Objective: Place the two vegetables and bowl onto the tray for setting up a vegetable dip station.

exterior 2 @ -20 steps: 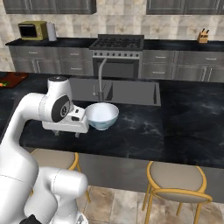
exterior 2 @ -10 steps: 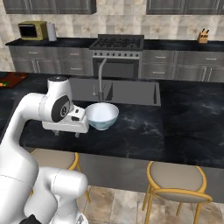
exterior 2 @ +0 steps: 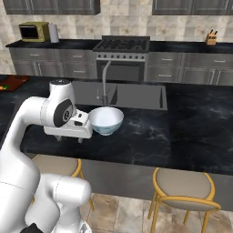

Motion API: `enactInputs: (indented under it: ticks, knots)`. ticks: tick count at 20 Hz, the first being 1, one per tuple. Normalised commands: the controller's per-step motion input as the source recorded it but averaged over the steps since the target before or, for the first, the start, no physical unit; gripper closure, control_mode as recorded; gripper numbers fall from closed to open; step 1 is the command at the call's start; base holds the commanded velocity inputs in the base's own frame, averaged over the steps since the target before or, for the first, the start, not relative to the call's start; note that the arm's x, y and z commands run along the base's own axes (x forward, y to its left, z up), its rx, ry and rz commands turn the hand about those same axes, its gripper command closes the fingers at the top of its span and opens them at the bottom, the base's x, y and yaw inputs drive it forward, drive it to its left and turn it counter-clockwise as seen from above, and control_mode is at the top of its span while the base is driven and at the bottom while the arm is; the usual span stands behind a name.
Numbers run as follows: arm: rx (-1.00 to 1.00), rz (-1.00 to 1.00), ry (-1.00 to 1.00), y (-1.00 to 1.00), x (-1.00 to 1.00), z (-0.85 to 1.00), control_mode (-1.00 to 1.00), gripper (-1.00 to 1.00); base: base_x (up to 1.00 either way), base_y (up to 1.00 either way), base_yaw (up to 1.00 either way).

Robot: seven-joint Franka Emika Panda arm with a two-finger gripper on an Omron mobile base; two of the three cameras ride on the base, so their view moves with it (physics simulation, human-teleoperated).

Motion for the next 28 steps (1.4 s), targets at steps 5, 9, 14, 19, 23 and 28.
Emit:
enactInputs:
  ticks: [5,9,14,19,23,28]
  knots:
    - [0.0,0.0,0.0,-0.01,0.16,0.0,-1.0,-1.0,0.0,0.0,0.0]
    - [0.01,0.0,0.0,-0.1,0.49,0.0,-1.0,-1.0,0.0,0.0,0.0]
    - [0.03,0.0,0.0,-0.17,0.63,0.0,-1.0,-1.0,0.0,0.0,0.0]
    - [0.04,0.0,0.0,-0.29,0.55,0.0,-1.0,-1.0,0.0,0.0,0.0]
    - [0.03,0.0,0.0,-0.33,0.5,0.0,-1.0,-1.0,0.0,0.0,0.0]
    - [0.0,0.0,0.0,-0.28,0.46,0.0,-1.0,-1.0,0.0,0.0,0.0]
